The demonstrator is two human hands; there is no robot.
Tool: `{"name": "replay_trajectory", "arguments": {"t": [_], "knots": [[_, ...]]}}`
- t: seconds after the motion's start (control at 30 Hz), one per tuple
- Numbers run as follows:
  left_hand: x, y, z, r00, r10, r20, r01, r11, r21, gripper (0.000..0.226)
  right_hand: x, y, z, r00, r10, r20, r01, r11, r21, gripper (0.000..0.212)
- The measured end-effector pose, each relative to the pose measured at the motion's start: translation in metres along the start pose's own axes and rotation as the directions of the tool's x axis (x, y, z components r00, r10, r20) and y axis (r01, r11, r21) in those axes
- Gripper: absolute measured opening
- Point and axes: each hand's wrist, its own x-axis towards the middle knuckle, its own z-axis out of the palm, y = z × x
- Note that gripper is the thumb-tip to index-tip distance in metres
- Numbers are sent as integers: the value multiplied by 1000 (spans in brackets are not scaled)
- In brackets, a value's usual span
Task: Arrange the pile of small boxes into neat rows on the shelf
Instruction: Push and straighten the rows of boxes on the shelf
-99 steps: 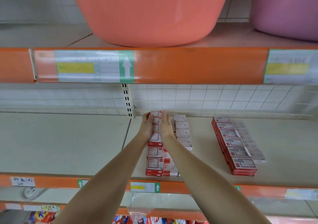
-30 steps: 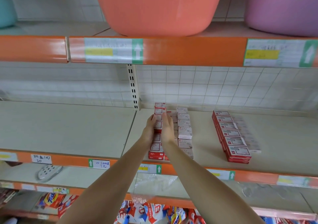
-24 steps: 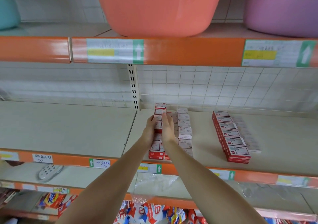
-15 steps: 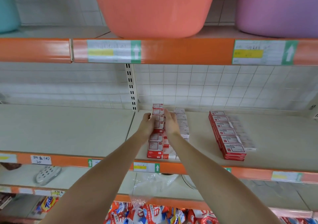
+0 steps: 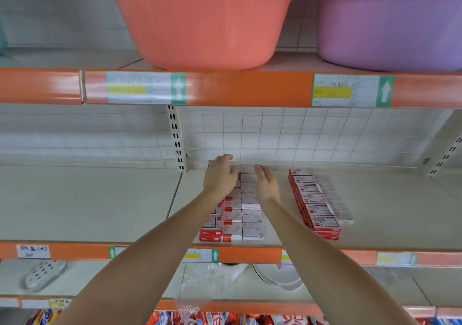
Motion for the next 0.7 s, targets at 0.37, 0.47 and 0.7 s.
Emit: {"name": "replay_trajectory", "arguments": {"t": [0.37, 0.47, 0.7], "knots": [[7, 24, 39, 936, -123, 331, 192, 964, -184, 58, 21, 19, -17, 979, 196, 53, -196, 981, -10, 56], [12, 22, 46, 907, -236, 348, 323, 921, -218, 61, 31, 22, -15, 968, 234, 89, -239, 970, 42, 66], [20, 18, 54, 917, -247, 312, 296, 948, -119, 35, 45, 29, -2, 953, 261, 153, -275, 958, 83, 78]]}}
